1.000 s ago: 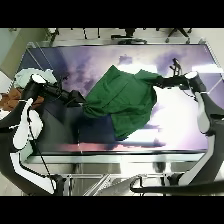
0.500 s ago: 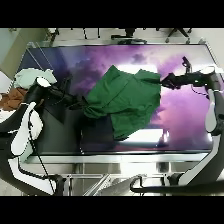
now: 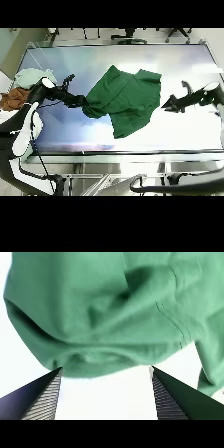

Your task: Fold the shirts.

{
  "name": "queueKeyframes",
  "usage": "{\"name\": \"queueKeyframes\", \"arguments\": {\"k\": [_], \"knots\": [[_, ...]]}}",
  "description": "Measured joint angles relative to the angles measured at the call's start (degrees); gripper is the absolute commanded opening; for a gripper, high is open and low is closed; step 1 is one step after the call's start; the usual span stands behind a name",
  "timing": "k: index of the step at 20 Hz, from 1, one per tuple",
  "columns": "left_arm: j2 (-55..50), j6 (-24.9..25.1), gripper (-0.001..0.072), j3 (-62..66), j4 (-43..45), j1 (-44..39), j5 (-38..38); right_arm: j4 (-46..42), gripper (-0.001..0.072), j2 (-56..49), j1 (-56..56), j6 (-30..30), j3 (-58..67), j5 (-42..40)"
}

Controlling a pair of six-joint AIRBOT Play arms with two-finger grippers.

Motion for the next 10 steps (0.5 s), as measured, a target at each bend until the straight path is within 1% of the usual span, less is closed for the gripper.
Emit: {"name": "queueKeyframes", "arguments": {"k": [1, 2, 3, 4, 6, 7, 8, 9, 10], "knots": [[0.0, 0.2, 0.0602, 0.0, 0.1, 0.0, 0.9, 0.0, 0.0548, 2.4, 1.5, 0.0, -5.0, -2.9], [0.0, 0.2, 0.0602, 0.0, 0.3, 0.0, 1.7, 0.3, 0.051, 4.3, 3.3, 0.0, -9.6, -6.0], [0.0, 0.2, 0.0602, 0.0, 0.3, 0.0, 2.4, 0.7, 0.0447, 5.5, 5.3, -0.1, -13.4, -9.2], [0.0, 0.2, 0.0602, 0.0, 0.3, 0.0, 3.0, 1.3, 0.0435, 6.0, 7.1, -0.2, -16.1, -12.0], [0.0, 0.2, 0.0602, 0.0, 0.4, 0.0, 3.7, 4.2, 0.0435, 6.1, 10.5, -1.2, -19.3, -16.3], [0.0, 0.2, 0.0602, 0.0, 0.4, 0.0, 3.8, 7.0, 0.0434, 5.7, 12.1, -2.7, -20.4, -18.5], [0.0, 0.2, 0.0602, 0.0, 0.4, 0.0, 4.0, 9.9, 0.0412, 5.1, 13.4, -4.7, -21.2, -20.3], [0.0, 0.2, 0.0602, 0.0, 0.4, 0.0, 4.1, 13.1, 0.018, 4.3, 14.4, -7.2, -21.7, -22.4], [0.0, 0.2, 0.0602, 0.0, 0.4, 0.0, 4.1, 16.2, 0.0083, 3.5, 15.2, -9.9, -22.1, -24.6]]}}
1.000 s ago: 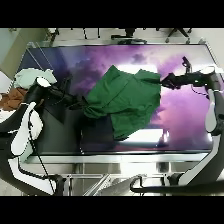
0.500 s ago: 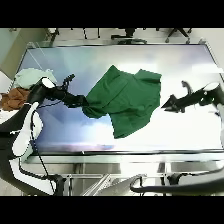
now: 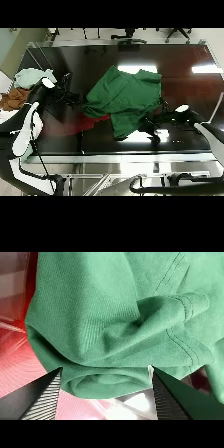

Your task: Fold the shirts.

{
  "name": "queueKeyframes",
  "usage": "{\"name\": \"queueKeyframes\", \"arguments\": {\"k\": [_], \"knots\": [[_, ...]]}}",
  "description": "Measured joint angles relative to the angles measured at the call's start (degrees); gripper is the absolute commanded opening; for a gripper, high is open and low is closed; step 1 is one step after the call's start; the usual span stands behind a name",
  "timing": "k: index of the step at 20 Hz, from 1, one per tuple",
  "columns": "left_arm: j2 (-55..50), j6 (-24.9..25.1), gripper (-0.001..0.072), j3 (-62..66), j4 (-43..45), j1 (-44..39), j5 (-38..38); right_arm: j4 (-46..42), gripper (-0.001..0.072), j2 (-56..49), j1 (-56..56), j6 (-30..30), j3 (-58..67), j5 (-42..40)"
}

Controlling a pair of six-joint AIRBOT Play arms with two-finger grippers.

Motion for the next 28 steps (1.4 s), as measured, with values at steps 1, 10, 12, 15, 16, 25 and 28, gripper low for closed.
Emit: {"name": "queueKeyframes", "arguments": {"k": [1, 10, 12, 15, 16, 25, 28], "knots": [[0.0, 0.0, 0.0602, 0.0, 0.0, 0.0, 0.1, 3.2, 0.0015, -0.7, 0.5, -2.8, -0.3, -1.1], [0.0, 0.0, 0.0602, 0.0, 0.0, -1.3, -3.8, 4.0, 0.0019, 2.6, -8.9, -6.7, 1.2, -2.4], [0.0, 0.0, 0.0602, 0.0, 0.0, -3.2, -4.4, 2.5, 0.0019, 3.8, -13.9, -6.4, 1.4, -0.9], [0.0, 0.0, 0.0603, 0.0, 0.2, -7.6, -3.0, 1.5, 0.002, 4.7, -18.6, -6.9, 1.4, 2.8], [0.0, 0.0, 0.0602, 0.0, 0.8, -9.3, -1.8, 1.3, 0.002, 4.8, -19.5, -7.3, 1.4, 3.8], [-4.5, -3.0, 0.0601, 2.4, 8.8, -21.5, 3.5, 0.8, 0.0019, 5.1, -21.3, -10.0, 1.4, 6.7], [-7.6, -6.8, 0.0381, 7.1, 16.0, -24.4, 2.0, 0.8, 0.0019, 5.1, -21.4, -10.6, 1.4, 7.4]]}}
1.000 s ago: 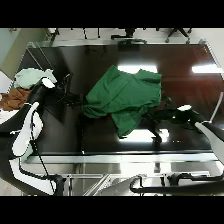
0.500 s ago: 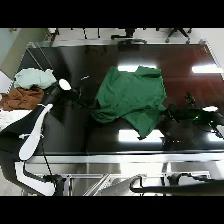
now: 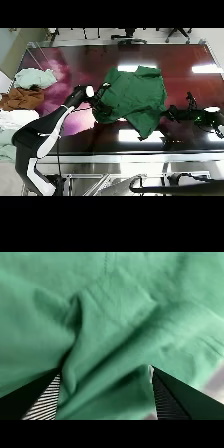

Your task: Fold the shirts.

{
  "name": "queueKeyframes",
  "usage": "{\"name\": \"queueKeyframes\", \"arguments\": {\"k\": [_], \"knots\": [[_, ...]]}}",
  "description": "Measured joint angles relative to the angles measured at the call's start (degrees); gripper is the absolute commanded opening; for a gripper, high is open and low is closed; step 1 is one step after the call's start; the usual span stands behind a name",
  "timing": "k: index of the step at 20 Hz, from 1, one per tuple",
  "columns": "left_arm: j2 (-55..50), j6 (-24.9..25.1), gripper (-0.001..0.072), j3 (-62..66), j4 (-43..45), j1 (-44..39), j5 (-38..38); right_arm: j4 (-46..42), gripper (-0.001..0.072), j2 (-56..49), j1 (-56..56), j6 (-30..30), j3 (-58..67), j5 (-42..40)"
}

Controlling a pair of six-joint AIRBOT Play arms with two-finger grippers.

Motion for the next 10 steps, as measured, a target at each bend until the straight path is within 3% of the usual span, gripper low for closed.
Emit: {"name": "queueKeyframes", "arguments": {"k": [1, 6, 10], "knots": [[-0.9, -1.3, 0.0002, 1.7, 2.2, -0.7, -0.5, 0.0, 0.002, 0.0, 0.0, 0.0, 0.0, 0.2], [-3.0, -4.8, 0.0013, 11.2, 8.4, -2.1, -5.8, -0.1, 0.0019, 0.1, -0.1, -0.7, 0.8, 1.8], [0.0, -5.4, 0.0013, 19.2, 9.7, -0.7, -13.1, 3.7, 0.0019, 1.0, -1.7, -1.2, 7.2, 7.5]]}}
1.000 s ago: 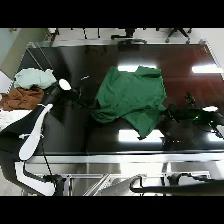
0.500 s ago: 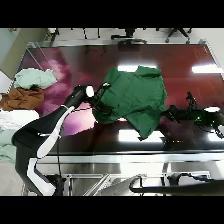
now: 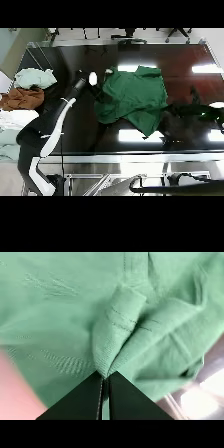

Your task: Fold the shirts.

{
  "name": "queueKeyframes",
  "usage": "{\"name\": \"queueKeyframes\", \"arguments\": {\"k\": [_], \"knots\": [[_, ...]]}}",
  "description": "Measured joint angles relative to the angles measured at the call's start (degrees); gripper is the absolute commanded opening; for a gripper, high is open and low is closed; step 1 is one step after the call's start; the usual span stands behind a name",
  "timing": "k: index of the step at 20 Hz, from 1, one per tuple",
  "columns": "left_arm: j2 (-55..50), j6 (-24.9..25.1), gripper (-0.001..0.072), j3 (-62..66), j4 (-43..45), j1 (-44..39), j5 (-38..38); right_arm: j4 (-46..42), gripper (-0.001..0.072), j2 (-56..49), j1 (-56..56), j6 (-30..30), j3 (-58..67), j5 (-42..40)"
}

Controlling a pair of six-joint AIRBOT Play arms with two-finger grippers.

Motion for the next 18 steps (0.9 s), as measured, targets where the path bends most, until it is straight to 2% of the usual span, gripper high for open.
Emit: {"name": "queueKeyframes", "arguments": {"k": [5, 9, 14, 18], "knots": [[14.1, -4.2, 0.0013, 8.0, 0.3, 6.2, -4.3, 15.6, 0.002, 5.8, -6.6, -1.6, 17.8, 7.4], [33.9, -9.8, 0.0014, 6.0, 0.5, 13.4, -0.3, 27.7, 0.0019, 12.4, -12.9, -3.5, 34.9, 7.9], [58.2, -12.9, 0.0014, -2.7, 0.3, 22.9, 12.6, 31.1, 0.0019, 15.7, -15.3, -4.2, 52.4, 4.0], [65.2, -13.6, 0.0016, -11.5, -0.2, 29.6, 15.1, 28.9, 0.0019, 15.3, -15.6, -4.3, 56.5, 4.5]]}}
